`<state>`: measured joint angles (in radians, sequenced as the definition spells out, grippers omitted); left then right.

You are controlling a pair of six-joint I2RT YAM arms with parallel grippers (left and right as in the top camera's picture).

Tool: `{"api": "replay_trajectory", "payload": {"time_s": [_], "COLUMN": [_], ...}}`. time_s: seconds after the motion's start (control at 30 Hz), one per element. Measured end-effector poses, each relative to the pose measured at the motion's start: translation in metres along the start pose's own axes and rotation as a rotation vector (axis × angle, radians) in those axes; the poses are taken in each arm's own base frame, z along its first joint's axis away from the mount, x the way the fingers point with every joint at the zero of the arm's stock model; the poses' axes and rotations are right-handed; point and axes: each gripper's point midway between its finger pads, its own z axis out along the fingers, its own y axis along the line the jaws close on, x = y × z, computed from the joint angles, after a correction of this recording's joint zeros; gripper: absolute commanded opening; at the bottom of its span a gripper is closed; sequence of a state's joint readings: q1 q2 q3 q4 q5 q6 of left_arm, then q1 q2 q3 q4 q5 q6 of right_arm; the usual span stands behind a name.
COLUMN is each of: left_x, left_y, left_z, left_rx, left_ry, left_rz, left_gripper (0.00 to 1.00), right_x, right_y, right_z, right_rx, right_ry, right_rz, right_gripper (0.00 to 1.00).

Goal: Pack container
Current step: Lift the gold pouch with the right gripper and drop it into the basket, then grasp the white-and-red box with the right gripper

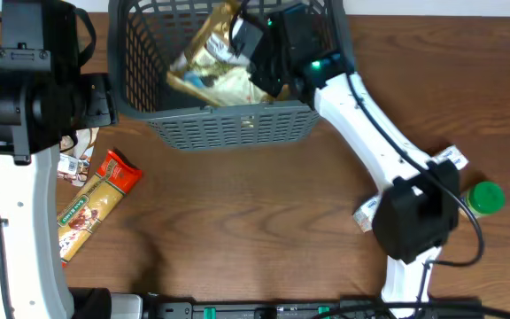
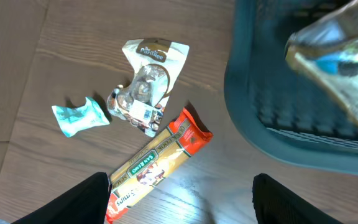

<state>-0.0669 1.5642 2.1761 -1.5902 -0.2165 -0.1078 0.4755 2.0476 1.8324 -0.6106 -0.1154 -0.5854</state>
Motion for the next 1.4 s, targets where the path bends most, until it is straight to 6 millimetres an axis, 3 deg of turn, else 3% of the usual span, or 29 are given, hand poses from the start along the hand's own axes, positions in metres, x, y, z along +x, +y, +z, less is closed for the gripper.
{"api": "replay_trajectory", "payload": {"time_s": [0.13, 0.17, 0.2, 0.23, 0.27, 0.43, 0.57, 0.67, 0.73, 0.83, 0.9, 0.93, 1.0, 1.03, 1.07, 1.13, 1.3, 1.37, 1.4], "left_x": [0.0, 0.0, 0.0, 0.0, 0.0, 0.002, 0.003, 0.003, 0.003, 0.003, 0.003, 0.003, 0.003, 0.003, 0.003, 0.003, 0.003, 0.003, 0.003], "left_y": [0.0, 0.0, 0.0, 0.0, 0.0, 0.0, 0.0, 0.0, 0.0, 0.0, 0.0, 0.0, 0.0, 0.0, 0.0, 0.0, 0.0, 0.0, 0.0], "left_z": [0.0, 0.0, 0.0, 0.0, 0.0, 0.0, 0.0, 0.0, 0.0, 0.0, 0.0, 0.0, 0.0, 0.0, 0.0, 0.0, 0.0, 0.0, 0.0], "left_rx": [0.0, 0.0, 0.0, 0.0, 0.0, -0.001, -0.002, -0.002, -0.002, -0.002, -0.002, -0.002, -0.001, -0.001, -0.001, -0.001, -0.002, -0.002, -0.002], "left_ry": [0.0, 0.0, 0.0, 0.001, 0.001, 0.007, 0.01, 0.01, 0.01, 0.01, 0.01, 0.01, 0.011, 0.011, 0.011, 0.011, 0.01, 0.01, 0.01], "left_rz": [0.0, 0.0, 0.0, 0.0, 0.0, 0.002, 0.003, 0.003, 0.003, 0.003, 0.003, 0.003, 0.003, 0.003, 0.003, 0.003, 0.003, 0.003, 0.003], "left_gripper": [0.72, 0.7, 0.7, 0.71, 0.7, 0.7, 0.7, 0.7, 0.7, 0.7, 0.7, 0.7, 0.7, 0.7, 0.7, 0.7, 0.7, 0.7, 0.7], "right_x": [0.019, 0.021, 0.021, 0.021, 0.02, 0.014, 0.002, -0.022, -0.048, -0.082, -0.083, -0.073, -0.035, -0.002, 0.019, 0.082, 0.156, 0.176, 0.184], "right_y": [0.008, 0.008, 0.008, 0.008, 0.008, 0.005, -0.002, -0.014, -0.032, -0.067, -0.092, -0.106, -0.124, -0.131, -0.132, -0.135, -0.125, -0.117, -0.111], "right_z": [0.014, 0.014, 0.014, 0.014, 0.014, 0.01, -0.003, -0.03, -0.062, -0.134, -0.187, -0.215, -0.263, -0.289, -0.301, -0.332, -0.348, -0.348, -0.348], "right_rx": [-0.027, -0.027, -0.027, -0.027, -0.028, -0.019, 0.008, 0.05, 0.108, 0.229, 0.322, 0.378, 0.474, 0.533, 0.565, 0.672, 0.762, 0.759, 0.752], "right_ry": [0.068, 0.074, 0.077, 0.075, 0.07, 0.054, 0.016, -0.05, -0.123, -0.249, -0.296, -0.298, -0.257, -0.214, -0.179, -0.075, 0.086, 0.145, 0.173], "right_rz": [0.006, 0.006, 0.01, 0.011, 0.007, 0.004, 0.024, 0.06, 0.11, 0.231, 0.368, 0.463, 0.676, 0.819, 0.91, 1.157, 1.479, 1.575, 1.616], "right_gripper": [0.02, 0.12, 0.3, 0.63, 0.71, 0.68, 0.67, 0.66, 0.68, 0.7, 0.74, 0.75, 0.85, 0.9, 0.95, 0.99, 0.99, 0.99, 0.92]}}
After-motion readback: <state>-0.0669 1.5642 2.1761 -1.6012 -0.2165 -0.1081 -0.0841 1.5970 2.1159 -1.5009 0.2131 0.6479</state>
